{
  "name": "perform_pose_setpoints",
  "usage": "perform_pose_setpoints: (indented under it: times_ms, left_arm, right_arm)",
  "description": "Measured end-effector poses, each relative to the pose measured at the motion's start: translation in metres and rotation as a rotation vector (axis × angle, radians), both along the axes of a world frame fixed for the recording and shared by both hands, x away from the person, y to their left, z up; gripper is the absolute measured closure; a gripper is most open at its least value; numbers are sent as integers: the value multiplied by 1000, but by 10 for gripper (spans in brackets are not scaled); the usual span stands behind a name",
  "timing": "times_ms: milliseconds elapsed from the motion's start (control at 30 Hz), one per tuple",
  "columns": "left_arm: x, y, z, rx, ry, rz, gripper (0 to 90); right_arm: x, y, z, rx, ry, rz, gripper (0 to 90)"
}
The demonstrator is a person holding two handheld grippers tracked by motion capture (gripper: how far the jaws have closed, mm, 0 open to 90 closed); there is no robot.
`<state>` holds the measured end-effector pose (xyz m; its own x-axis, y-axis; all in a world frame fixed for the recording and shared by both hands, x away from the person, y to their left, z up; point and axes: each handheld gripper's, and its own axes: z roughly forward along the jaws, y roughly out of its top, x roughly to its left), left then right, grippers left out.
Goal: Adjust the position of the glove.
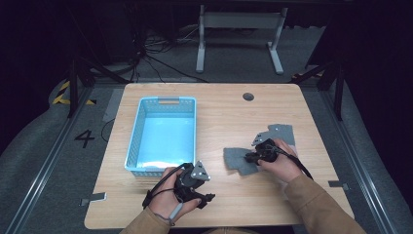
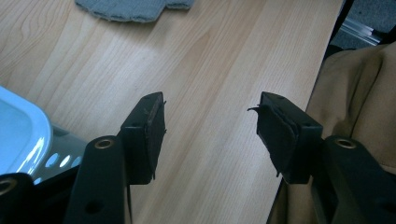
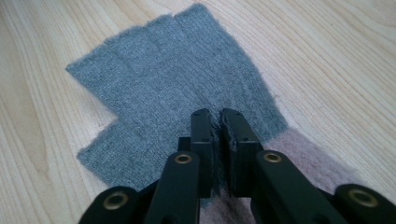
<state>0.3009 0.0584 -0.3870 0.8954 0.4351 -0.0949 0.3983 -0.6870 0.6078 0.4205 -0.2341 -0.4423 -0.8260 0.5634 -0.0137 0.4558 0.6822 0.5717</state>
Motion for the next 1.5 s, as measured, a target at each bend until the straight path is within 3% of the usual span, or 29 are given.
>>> perform_pose_setpoints:
  times_ms: [133,333,500,667,900,1233,1400,1500]
  left_arm:
    - [1,1,0,-4,-1,-3,432]
    - [3,-1,1,-7,-1,-12,433]
    - [4,-4,3,-13,-7,-26,433]
    - [7,-8,5,-17,-13,-40,433]
    - [12,-12,7,-17,-20,-60,433]
    - [15,-17,8,-21,-20,-80,433]
    - [15,-16,8,-24,-19,-77,435]
    - [15,-16,8,-25,-20,-77,435]
  right_arm:
    - [-1,-1,1,7,-8,-14,867]
    - [-12,-2,16,37,-16,-25,870]
    - [-30,-3,29,47,-17,-43,868]
    - [-49,-2,36,60,12,-73,866]
    - [-69,4,32,47,53,-111,866]
    - [-74,10,17,19,83,-141,859]
    - [-73,11,13,23,94,-139,811]
    - [-74,10,15,57,99,-140,704]
